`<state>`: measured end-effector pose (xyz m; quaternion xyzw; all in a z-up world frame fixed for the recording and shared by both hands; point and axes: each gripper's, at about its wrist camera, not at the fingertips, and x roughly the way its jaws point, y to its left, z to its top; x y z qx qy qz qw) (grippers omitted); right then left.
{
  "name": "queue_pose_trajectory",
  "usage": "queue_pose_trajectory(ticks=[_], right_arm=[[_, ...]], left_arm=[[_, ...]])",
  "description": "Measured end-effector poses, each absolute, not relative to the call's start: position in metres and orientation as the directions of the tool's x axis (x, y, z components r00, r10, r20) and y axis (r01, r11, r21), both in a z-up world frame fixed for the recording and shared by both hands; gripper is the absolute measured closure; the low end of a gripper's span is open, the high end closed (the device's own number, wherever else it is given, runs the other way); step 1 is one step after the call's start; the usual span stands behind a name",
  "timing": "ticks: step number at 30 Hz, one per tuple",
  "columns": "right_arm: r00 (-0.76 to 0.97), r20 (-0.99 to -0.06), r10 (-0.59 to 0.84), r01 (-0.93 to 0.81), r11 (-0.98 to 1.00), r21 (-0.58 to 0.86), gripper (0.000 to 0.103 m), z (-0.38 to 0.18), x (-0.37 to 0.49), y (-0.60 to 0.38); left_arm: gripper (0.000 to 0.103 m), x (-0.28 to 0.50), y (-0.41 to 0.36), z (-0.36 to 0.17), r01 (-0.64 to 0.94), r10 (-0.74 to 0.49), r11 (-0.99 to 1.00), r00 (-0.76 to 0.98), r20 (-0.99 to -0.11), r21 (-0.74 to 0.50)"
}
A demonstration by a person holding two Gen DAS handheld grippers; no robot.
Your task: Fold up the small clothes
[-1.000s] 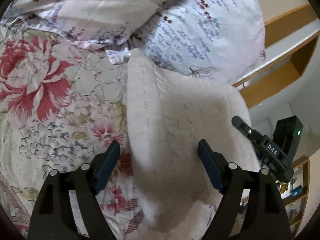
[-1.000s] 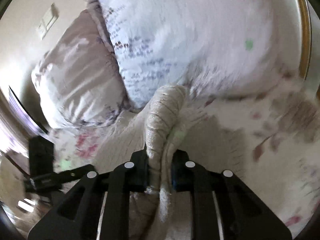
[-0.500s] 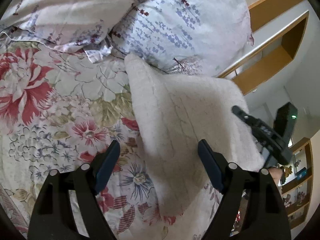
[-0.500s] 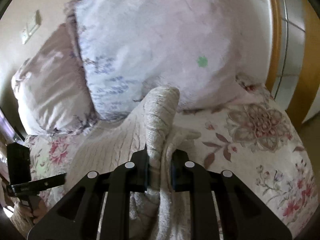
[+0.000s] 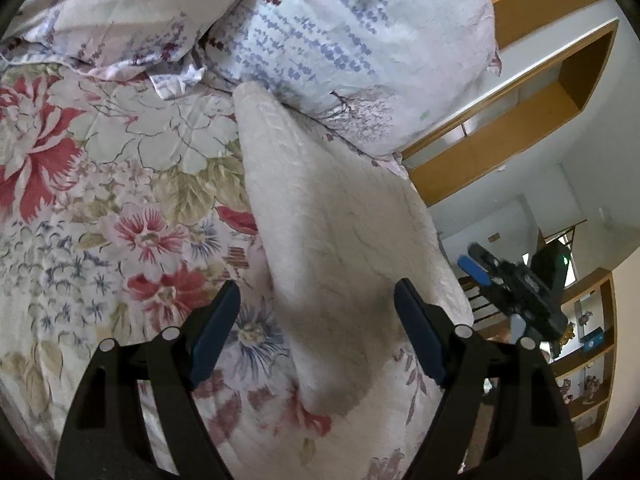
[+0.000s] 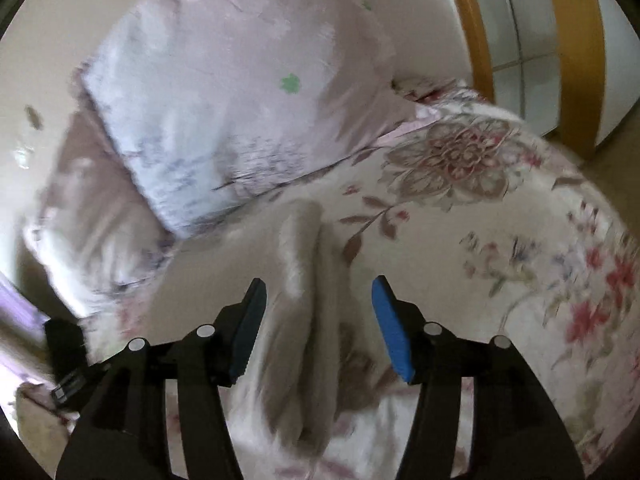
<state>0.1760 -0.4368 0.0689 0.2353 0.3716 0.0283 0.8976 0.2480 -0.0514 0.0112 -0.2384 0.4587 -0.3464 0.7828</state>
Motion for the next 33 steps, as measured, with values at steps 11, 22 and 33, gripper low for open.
queue_pose_trajectory(ticks=[11,22,33], right_arm=[[0.665,-0.660,0.348,-0.015,0.890,0.455,0.053,0.052,0.142,-0.407],[0.748,-0.609,0.265,-0.044,0.935,0.352,0.090,0.070,0.127,-0.402],[0.643,-0.742,0.190,0.061,0.953,0.297,0.089,0.018,0.138,-0.411]], left_arm=[[0.032,0.213,-0.066,0.006,0.315,-0.735,0.678,0.285,-0.615,-0.664],[0.084,0.211,-0.057,-0.006,0.288,-0.771,0.636,0.225,-0.596,-0.716],[0.086,0.198,-0.051,-0.018,0.327,-0.762,0.644,0.196,-0.617,-0.692]])
